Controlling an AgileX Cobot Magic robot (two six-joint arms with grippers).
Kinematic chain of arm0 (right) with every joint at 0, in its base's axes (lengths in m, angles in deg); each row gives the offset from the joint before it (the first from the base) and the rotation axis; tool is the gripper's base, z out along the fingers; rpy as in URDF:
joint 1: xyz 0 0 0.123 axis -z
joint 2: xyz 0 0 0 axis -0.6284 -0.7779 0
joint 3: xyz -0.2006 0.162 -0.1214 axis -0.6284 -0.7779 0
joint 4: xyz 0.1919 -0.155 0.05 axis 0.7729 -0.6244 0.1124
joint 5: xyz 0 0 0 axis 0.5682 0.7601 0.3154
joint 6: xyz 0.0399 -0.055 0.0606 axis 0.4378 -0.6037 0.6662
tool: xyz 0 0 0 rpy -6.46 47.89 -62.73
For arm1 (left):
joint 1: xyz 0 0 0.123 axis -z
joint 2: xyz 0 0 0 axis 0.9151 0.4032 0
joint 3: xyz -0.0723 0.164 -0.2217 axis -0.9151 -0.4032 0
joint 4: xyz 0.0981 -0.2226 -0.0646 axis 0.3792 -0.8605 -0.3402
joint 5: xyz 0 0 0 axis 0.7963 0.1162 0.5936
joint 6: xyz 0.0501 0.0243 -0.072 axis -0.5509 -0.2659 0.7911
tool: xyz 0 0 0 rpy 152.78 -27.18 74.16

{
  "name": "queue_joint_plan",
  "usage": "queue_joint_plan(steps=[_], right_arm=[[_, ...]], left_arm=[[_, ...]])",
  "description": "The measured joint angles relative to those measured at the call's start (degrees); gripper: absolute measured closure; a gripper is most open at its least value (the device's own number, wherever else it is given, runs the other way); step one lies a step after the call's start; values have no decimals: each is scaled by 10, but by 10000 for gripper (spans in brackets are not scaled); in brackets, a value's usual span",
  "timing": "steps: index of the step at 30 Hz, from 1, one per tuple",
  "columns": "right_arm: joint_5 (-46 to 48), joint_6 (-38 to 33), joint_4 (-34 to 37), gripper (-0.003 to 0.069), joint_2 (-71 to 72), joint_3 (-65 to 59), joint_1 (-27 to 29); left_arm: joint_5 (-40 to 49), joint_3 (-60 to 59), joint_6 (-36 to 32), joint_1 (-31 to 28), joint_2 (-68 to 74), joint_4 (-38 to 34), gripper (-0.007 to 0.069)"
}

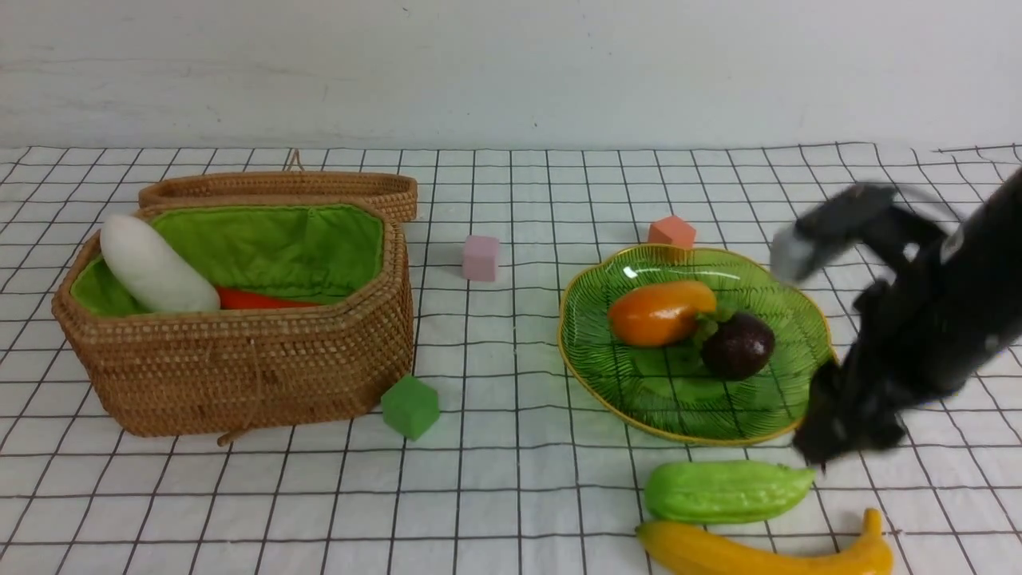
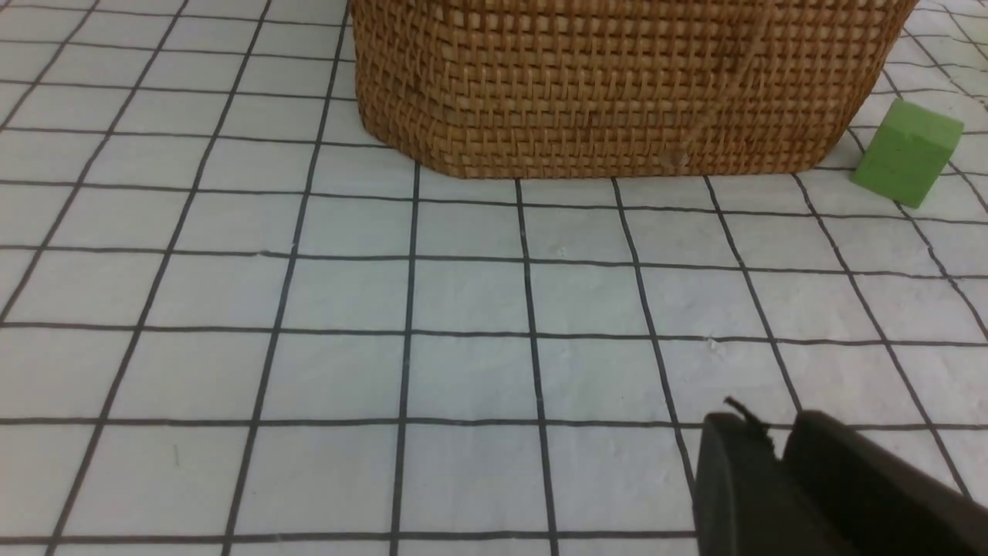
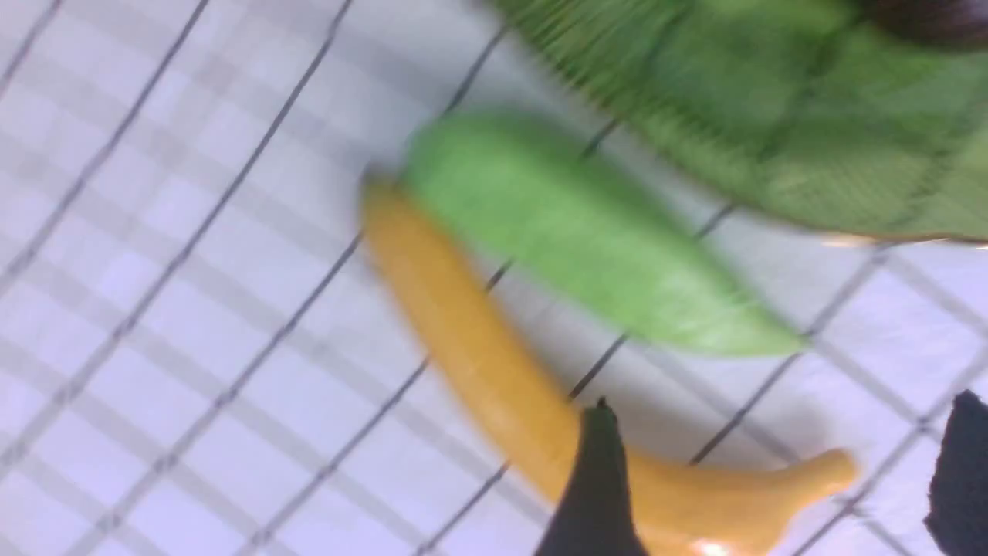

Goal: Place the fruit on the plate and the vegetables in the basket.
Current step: Use the right arm to grab a banana and put it into the right plate

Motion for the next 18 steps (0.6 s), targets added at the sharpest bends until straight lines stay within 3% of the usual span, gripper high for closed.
queue_joint_plan(steps=[2, 5, 10, 13, 18], right_arm=[[-5, -81, 2, 166, -1, -55, -19], [-66, -119, 3, 183, -7, -124, -30], [-202, -130, 5, 190, -29, -181, -31], [-213, -130, 6, 206, -55, -194, -33], [-203, -131, 7, 335, -60, -195, -50]], left_arm=[[0, 0, 0, 0, 0, 0, 531], [0, 0, 0, 0, 0, 0, 530], [0, 0, 0, 0, 0, 0, 524], [0, 0, 0, 0, 0, 0, 521], [-1, 0, 0, 0, 0, 0, 514]])
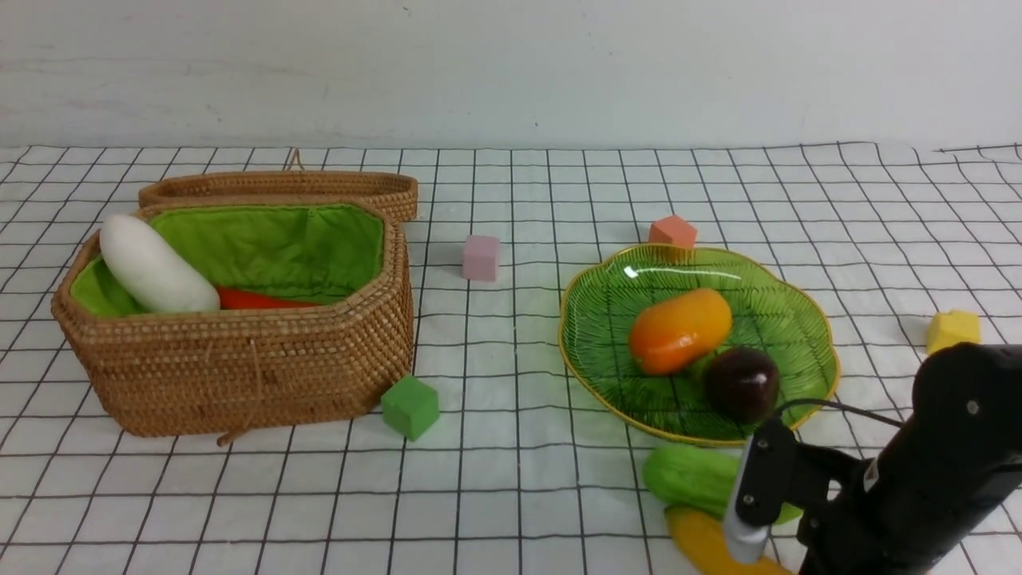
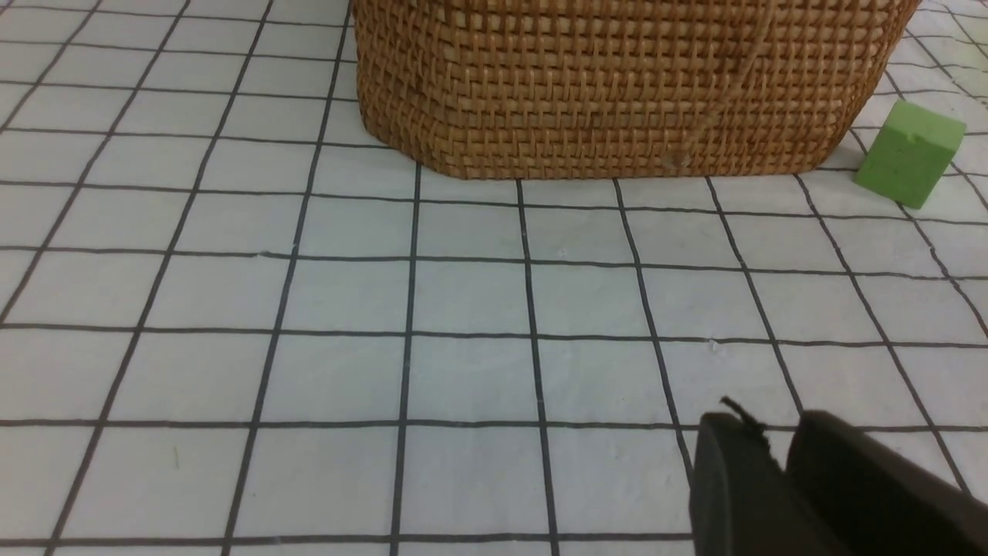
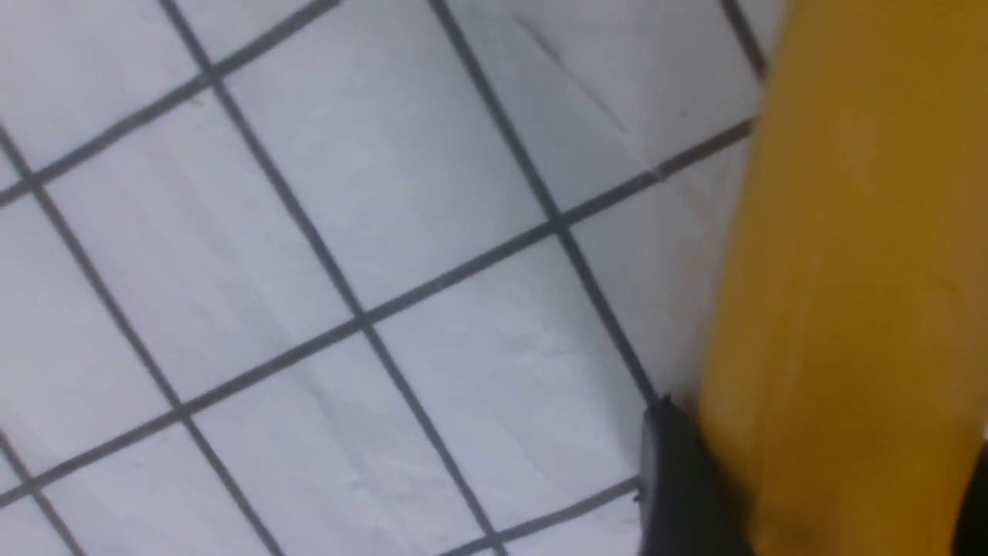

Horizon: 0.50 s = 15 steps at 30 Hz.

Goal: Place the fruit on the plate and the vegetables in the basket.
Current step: Use the right arm to grab a banana and put it into the right plate

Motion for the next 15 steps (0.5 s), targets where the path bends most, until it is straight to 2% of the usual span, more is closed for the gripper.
queue_joint_plan(steps=[5, 10, 12, 13, 15], right_arm=[[91, 0, 1, 337, 8, 45, -19], [189, 4, 40, 337, 41, 174, -51], [186, 31, 60, 337, 42, 217, -51], [165, 95, 73, 337, 38, 265, -48], [136, 157, 82, 337, 31, 299, -39]], left_arm=[[0, 0, 0, 0, 0, 0, 511], [0, 0, 0, 0, 0, 0, 505], [0, 0, 0, 0, 0, 0, 503], [0, 0, 0, 0, 0, 0, 501], [0, 0, 0, 0, 0, 0, 501]])
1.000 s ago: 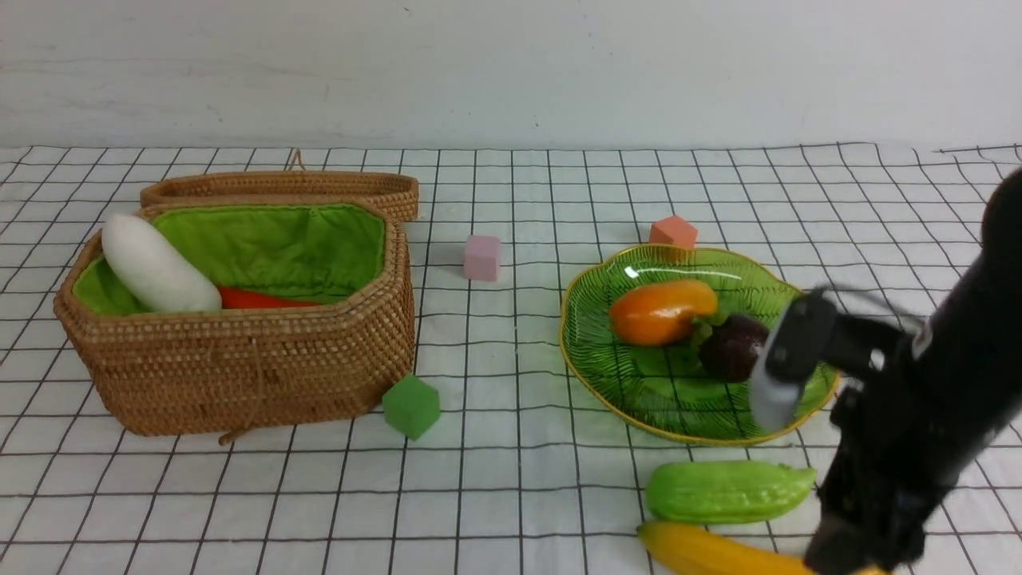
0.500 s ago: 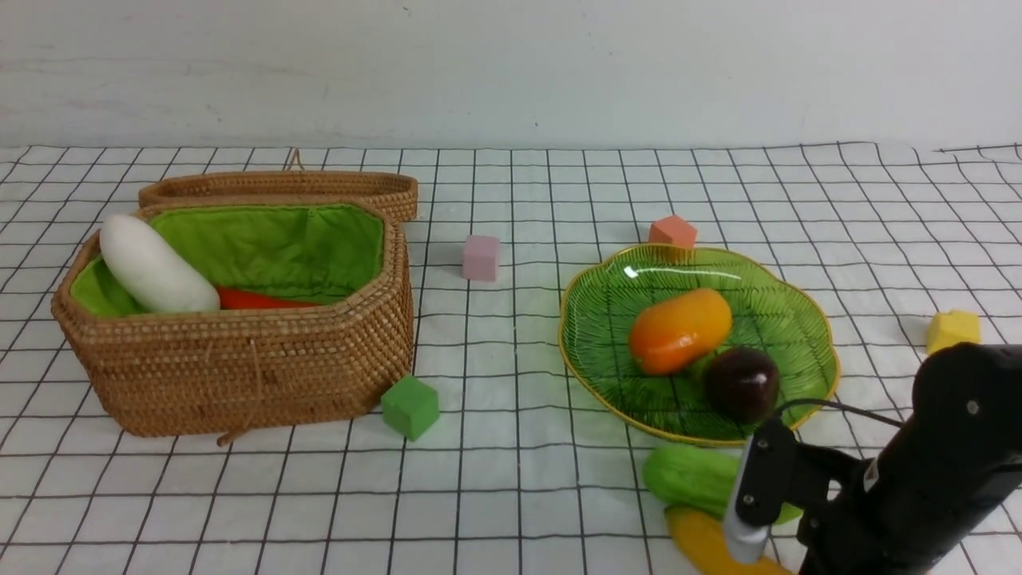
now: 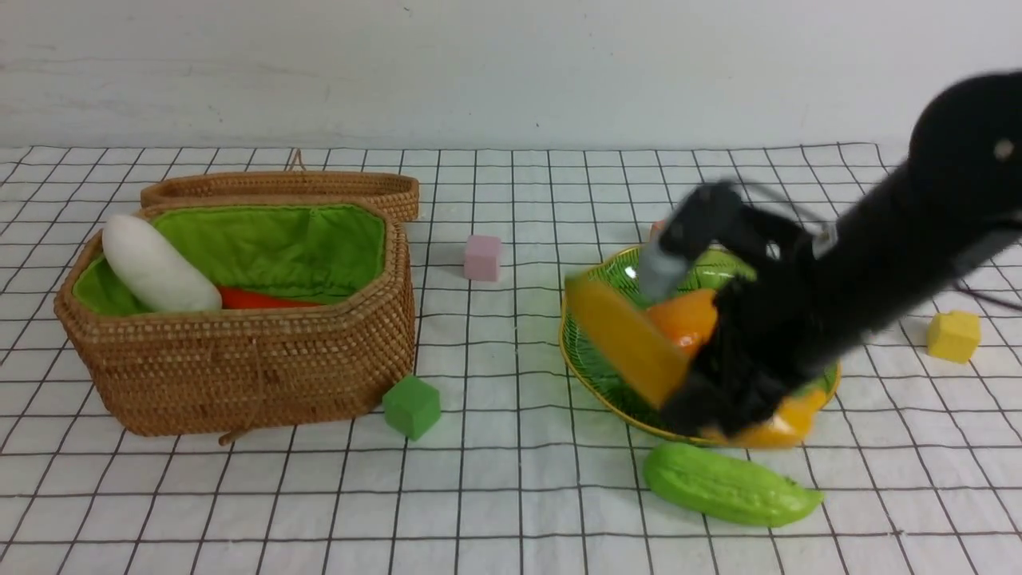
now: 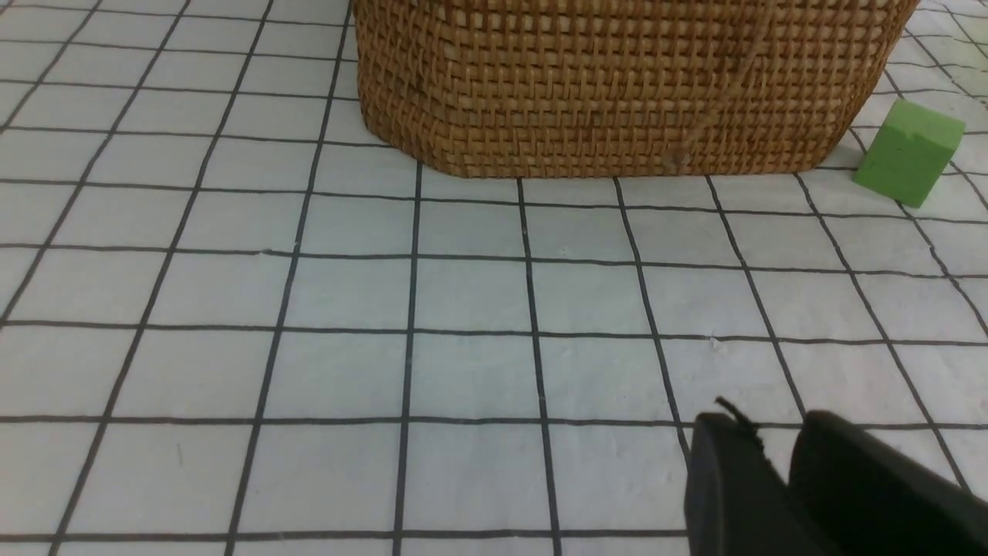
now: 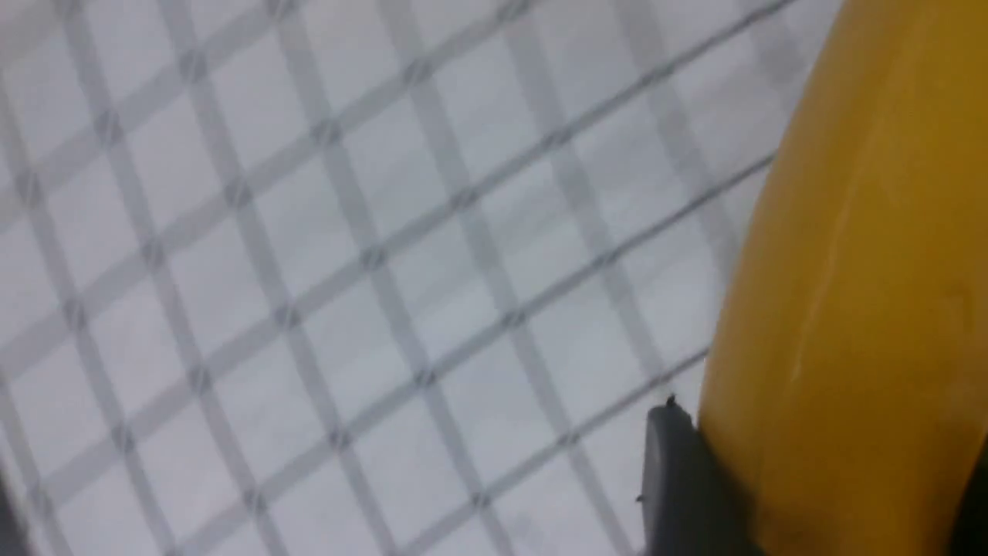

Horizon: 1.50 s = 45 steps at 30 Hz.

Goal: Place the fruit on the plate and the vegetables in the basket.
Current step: Use the right arm to grab a banana and put it into the right plate, then take a chayote with your right arm and place it on the basket on the left.

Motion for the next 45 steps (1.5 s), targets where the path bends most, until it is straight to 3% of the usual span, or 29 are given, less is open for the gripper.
queue_joint_plan(steps=[1, 2, 3, 6, 12, 15, 18, 22, 25, 28, 36, 41, 45], right_arm=[[-35, 87, 11, 337, -17, 40, 17], [-39, 98, 12, 337, -22, 44, 21], [-68, 183, 24, 337, -43, 71, 37], [-139, 343, 71, 337, -99, 105, 58], [-226, 460, 106, 337, -195, 109, 52], [-258, 490, 136, 330, -231, 109, 52], [-274, 494, 161, 275, -246, 109, 52], [-274, 462, 173, 57, -248, 109, 53], [-243, 434, 170, -13, -226, 109, 63], [-201, 389, 150, -14, -185, 109, 78], [57, 82, 2, 68, -26, 73, 95], [52, -8, -26, 67, -26, -26, 91], [3, -29, -37, 68, -43, -91, 91]], left_arm=[[0, 0, 0, 0, 0, 0, 499], [0, 0, 0, 0, 0, 0, 499], [0, 0, 0, 0, 0, 0, 497], [0, 0, 0, 0, 0, 0, 493], [0, 0, 0, 0, 0, 0, 491], [0, 0, 0, 0, 0, 0, 491], [0, 0, 0, 0, 0, 0, 490], [0, 0, 0, 0, 0, 0, 484], [0, 0, 0, 0, 0, 0, 481], [0, 0, 0, 0, 0, 0, 481], [0, 0, 0, 0, 0, 0, 473], [0, 0, 0, 0, 0, 0, 469], [0, 0, 0, 0, 0, 0, 464]])
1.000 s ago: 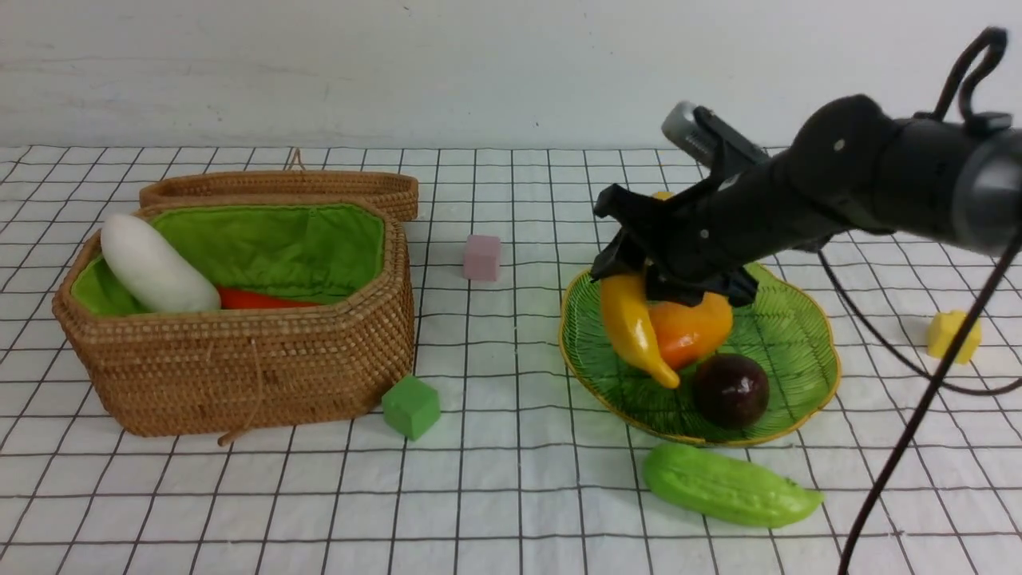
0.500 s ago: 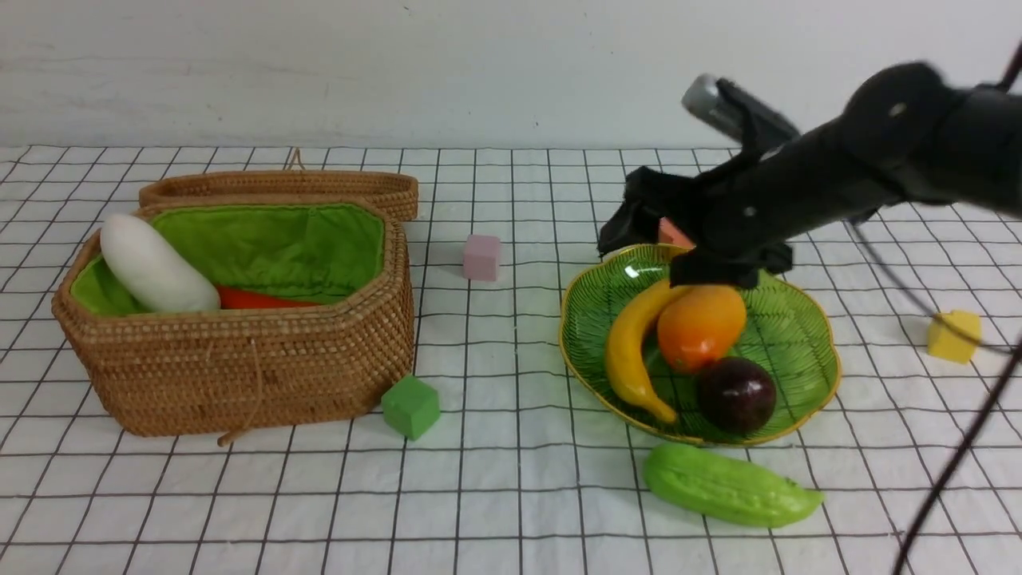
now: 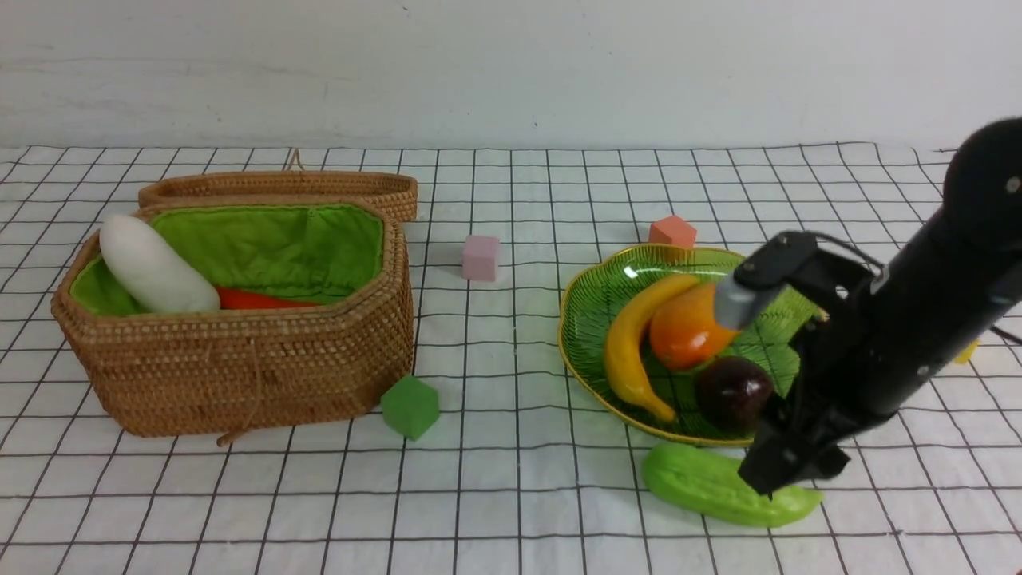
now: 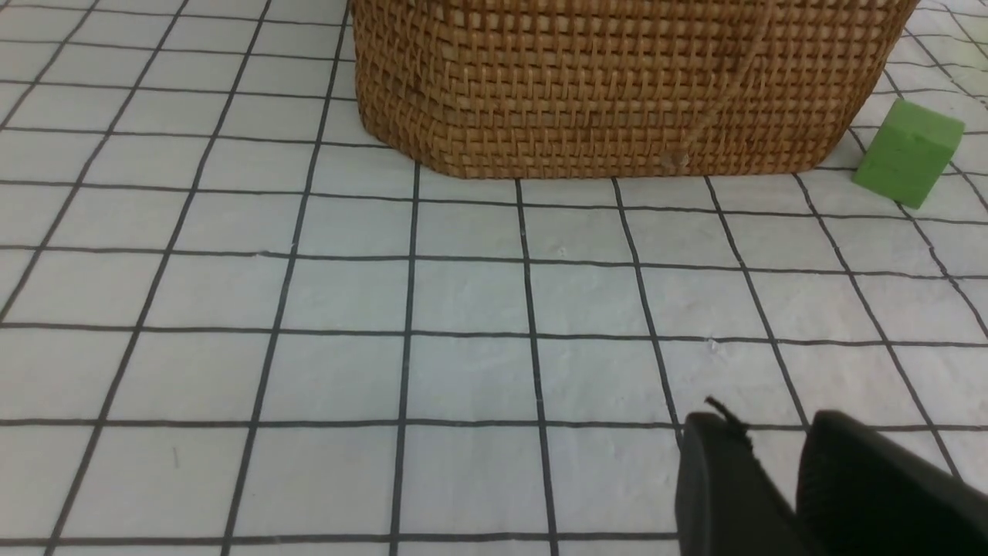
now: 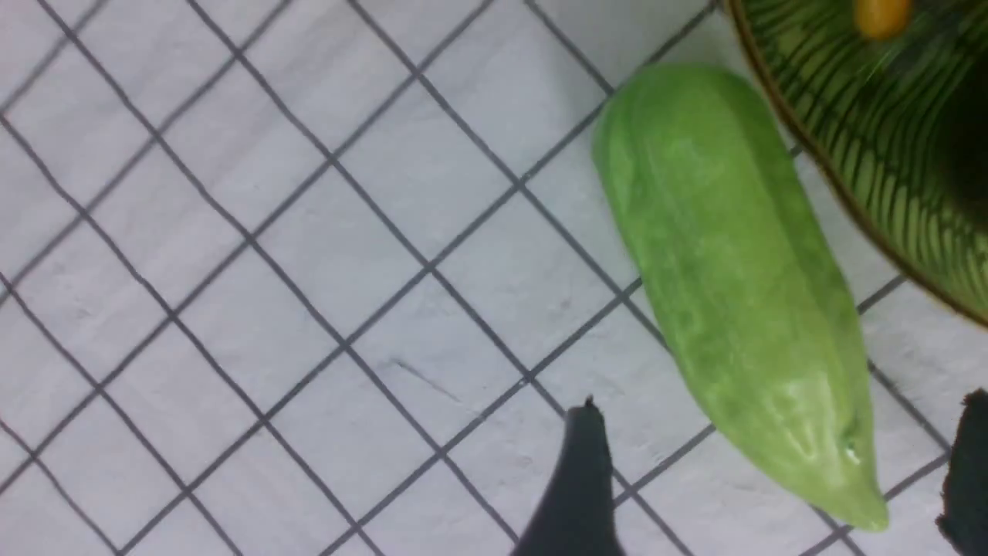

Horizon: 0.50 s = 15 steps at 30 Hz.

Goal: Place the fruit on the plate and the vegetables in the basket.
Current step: Take a chayote with your right arm and place it on the basket on the left.

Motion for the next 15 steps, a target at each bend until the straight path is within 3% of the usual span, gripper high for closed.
queue_joint_plan(steps=[10, 15], right_arm=[[-96, -20, 13, 77, -82, -28, 0], [-69, -53, 37, 196, -101, -27, 0]], left_arm=[[0, 0, 0, 0, 0, 0, 459], [0, 0, 0, 0, 0, 0, 455]])
